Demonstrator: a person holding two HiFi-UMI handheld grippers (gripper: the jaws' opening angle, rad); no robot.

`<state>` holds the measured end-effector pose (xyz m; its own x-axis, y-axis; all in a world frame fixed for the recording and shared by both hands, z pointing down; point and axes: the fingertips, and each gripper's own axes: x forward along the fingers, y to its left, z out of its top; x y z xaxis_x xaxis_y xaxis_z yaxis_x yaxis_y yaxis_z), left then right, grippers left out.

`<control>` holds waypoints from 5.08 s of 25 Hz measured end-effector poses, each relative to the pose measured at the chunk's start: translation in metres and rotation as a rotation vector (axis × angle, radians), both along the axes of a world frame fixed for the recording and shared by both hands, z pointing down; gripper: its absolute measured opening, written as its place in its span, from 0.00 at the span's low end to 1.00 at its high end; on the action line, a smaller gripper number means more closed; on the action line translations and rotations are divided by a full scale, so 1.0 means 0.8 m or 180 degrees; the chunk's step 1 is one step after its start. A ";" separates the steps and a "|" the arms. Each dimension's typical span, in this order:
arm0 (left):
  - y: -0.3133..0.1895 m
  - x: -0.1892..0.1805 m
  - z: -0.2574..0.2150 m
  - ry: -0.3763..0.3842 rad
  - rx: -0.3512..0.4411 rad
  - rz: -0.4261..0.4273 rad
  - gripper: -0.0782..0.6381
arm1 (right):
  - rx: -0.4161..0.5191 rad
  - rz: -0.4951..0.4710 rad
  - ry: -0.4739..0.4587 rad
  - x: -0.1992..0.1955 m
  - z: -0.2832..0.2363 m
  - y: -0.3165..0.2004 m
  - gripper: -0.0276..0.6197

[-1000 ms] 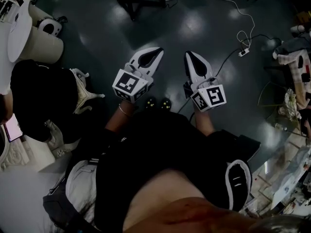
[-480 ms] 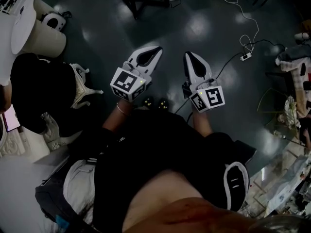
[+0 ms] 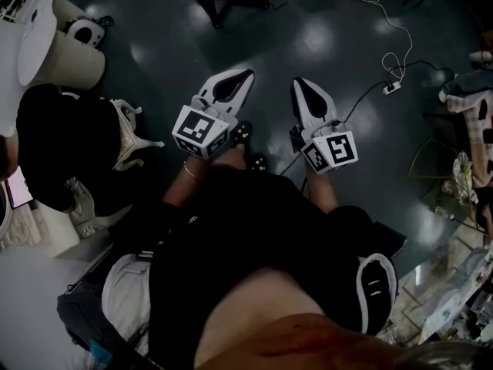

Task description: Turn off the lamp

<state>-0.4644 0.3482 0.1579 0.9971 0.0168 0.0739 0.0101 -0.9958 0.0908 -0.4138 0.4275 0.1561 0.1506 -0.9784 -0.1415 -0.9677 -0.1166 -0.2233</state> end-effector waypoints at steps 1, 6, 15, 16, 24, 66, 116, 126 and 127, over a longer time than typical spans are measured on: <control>-0.005 0.002 0.002 0.0003 -0.0027 0.0005 0.12 | -0.0008 -0.0002 0.0002 0.002 0.000 -0.005 0.04; -0.023 0.023 0.003 0.0014 -0.0078 0.0056 0.12 | -0.0026 0.0019 0.0016 0.017 0.000 -0.025 0.04; -0.069 0.062 -0.001 0.0074 -0.0113 0.0152 0.12 | -0.0047 0.0104 0.0063 0.048 -0.003 -0.070 0.04; -0.075 0.067 -0.002 0.0082 -0.0104 0.0164 0.12 | -0.0047 0.0113 0.0066 0.053 -0.004 -0.076 0.04; -0.121 0.100 -0.002 0.0130 -0.0109 0.0241 0.12 | -0.0049 0.0184 0.0071 0.082 -0.008 -0.124 0.04; -0.235 0.135 0.022 0.0196 -0.0449 0.0294 0.12 | -0.0282 0.0260 0.0067 0.114 0.004 -0.232 0.04; -0.299 0.321 0.046 -0.0131 -0.0350 -0.0032 0.12 | -0.0362 -0.0053 -0.0251 0.329 0.046 -0.299 0.04; -0.328 0.352 0.054 -0.0168 -0.0340 -0.0141 0.12 | -0.0253 -0.0185 -0.0195 0.362 0.046 -0.326 0.04; -0.330 0.356 0.054 -0.0153 -0.0334 -0.0138 0.12 | -0.0229 -0.0203 -0.0196 0.364 0.044 -0.327 0.04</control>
<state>-0.1797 0.0839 0.2013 0.9924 -0.0162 0.1217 -0.0398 -0.9803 0.1937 -0.1223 0.1655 0.1915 0.0939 -0.9936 -0.0629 -0.9585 -0.0731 -0.2757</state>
